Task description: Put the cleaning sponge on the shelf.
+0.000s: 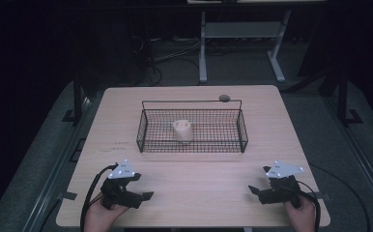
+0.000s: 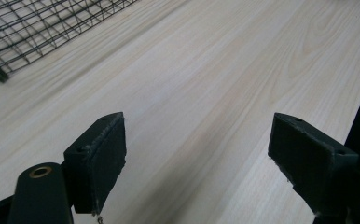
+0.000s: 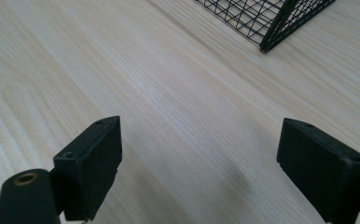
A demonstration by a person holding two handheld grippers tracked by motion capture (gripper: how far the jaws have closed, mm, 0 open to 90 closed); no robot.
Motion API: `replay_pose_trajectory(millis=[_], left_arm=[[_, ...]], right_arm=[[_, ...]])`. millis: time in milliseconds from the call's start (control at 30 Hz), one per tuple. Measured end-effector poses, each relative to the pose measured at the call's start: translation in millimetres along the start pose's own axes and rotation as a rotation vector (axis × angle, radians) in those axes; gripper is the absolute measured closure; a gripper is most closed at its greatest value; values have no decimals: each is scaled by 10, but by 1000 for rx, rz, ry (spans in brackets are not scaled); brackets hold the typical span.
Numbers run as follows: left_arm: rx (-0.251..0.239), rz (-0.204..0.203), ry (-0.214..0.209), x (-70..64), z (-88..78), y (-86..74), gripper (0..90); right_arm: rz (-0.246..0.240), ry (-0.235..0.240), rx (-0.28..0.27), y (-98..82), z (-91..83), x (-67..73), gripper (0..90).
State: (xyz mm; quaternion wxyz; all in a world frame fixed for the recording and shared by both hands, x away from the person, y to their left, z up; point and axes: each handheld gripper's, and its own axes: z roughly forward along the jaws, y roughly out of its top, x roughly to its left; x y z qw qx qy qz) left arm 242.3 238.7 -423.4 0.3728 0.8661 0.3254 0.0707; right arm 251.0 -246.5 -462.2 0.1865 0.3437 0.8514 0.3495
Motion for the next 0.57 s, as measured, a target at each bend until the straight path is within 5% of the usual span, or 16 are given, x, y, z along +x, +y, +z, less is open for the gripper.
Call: replay_pose_trajectory(millis=[567], left_arm=[[-3, -1, 14, -90, -22, -182, 185]], right_arm=[[-2, -1, 0, 4, -9, 15, 135]])
